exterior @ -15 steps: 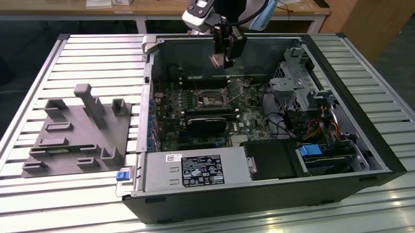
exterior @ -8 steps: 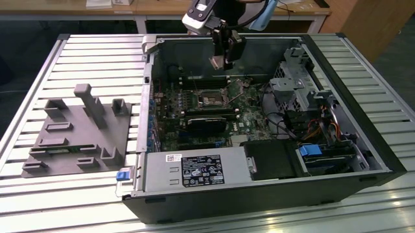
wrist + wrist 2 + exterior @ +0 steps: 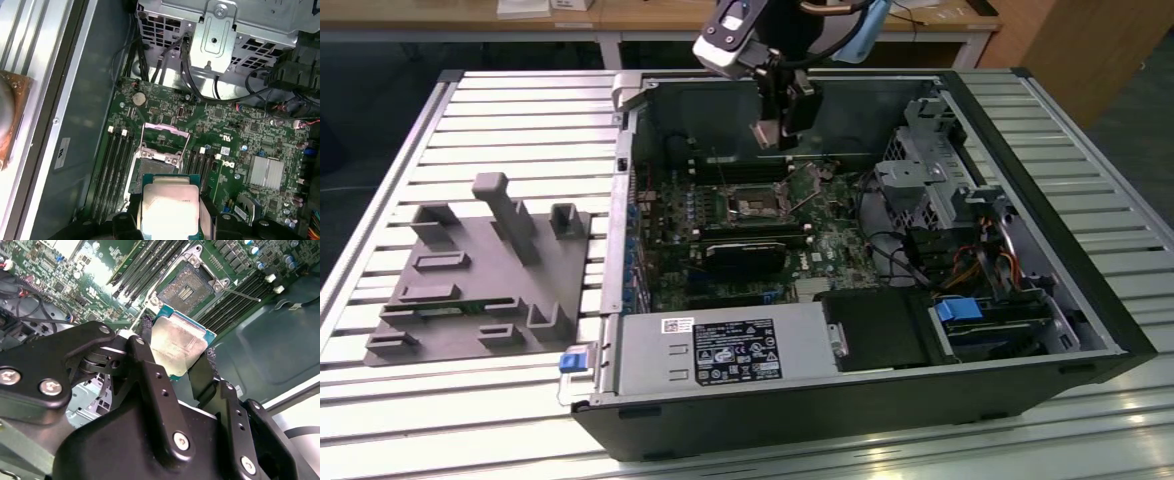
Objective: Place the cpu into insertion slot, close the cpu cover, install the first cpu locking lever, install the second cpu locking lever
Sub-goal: 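Place the cpu into insertion slot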
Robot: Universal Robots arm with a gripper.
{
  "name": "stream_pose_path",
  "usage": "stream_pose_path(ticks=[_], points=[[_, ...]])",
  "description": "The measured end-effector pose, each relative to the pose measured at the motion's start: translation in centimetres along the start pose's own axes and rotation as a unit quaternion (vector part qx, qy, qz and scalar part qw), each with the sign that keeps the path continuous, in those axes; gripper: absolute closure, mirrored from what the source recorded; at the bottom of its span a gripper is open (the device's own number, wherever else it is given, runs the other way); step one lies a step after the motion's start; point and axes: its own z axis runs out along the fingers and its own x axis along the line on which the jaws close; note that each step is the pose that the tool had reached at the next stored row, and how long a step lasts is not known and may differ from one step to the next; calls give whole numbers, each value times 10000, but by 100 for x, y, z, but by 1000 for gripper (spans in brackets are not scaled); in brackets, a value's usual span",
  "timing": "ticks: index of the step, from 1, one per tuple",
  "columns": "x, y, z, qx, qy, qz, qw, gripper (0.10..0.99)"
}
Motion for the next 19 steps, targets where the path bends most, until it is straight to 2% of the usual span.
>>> stream_pose_path(ticks=[5,19], points=[[2,-12,22,-2,-21,251,9997,545],[10,-54,63,-3,-22,258,9997,545]])
